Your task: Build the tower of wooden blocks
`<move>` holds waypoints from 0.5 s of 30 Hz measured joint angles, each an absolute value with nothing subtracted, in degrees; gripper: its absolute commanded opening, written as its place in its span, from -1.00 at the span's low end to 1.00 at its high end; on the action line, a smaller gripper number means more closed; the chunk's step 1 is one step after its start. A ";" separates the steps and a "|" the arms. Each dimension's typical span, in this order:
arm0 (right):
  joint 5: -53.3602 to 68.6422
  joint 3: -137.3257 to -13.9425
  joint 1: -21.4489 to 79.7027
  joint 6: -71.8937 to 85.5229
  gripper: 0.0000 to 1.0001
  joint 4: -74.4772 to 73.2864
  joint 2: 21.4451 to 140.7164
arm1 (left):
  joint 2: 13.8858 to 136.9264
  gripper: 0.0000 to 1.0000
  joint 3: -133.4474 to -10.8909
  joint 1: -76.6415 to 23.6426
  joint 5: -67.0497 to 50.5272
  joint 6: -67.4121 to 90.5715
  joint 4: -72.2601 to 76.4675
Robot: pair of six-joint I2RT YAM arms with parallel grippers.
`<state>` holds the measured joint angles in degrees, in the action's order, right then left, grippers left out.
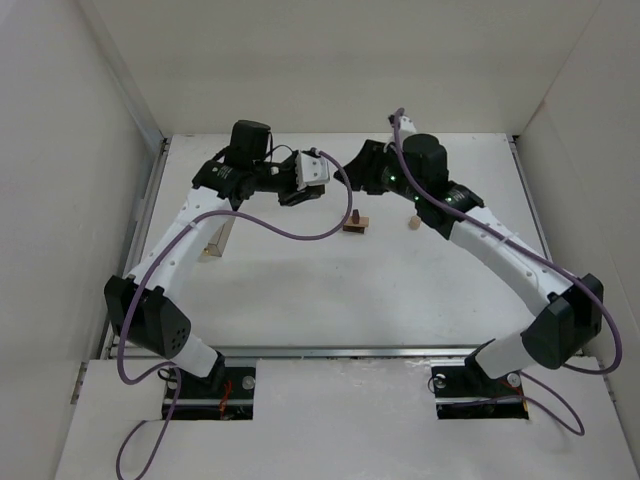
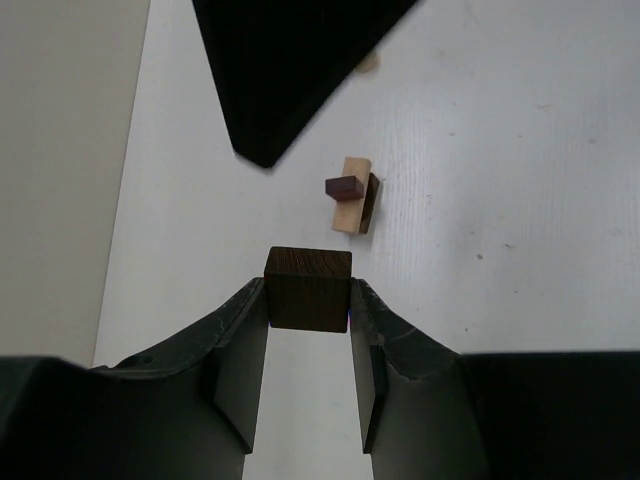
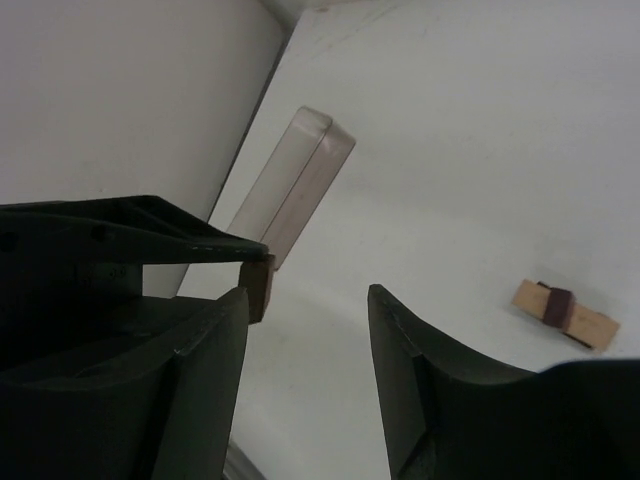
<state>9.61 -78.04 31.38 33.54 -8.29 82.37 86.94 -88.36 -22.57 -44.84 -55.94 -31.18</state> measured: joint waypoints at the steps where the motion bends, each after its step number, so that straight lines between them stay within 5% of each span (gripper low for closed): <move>1: 10.07 -78.02 32.12 33.89 0.11 -8.27 83.11 | 86.94 -1.00 -88.36 -23.27 -45.08 -55.96 -31.31; 15: 12.82 -78.28 35.14 35.44 -0.09 -8.08 87.53 | 87.26 -1.00 -88.36 -24.71 -43.57 -53.01 -31.09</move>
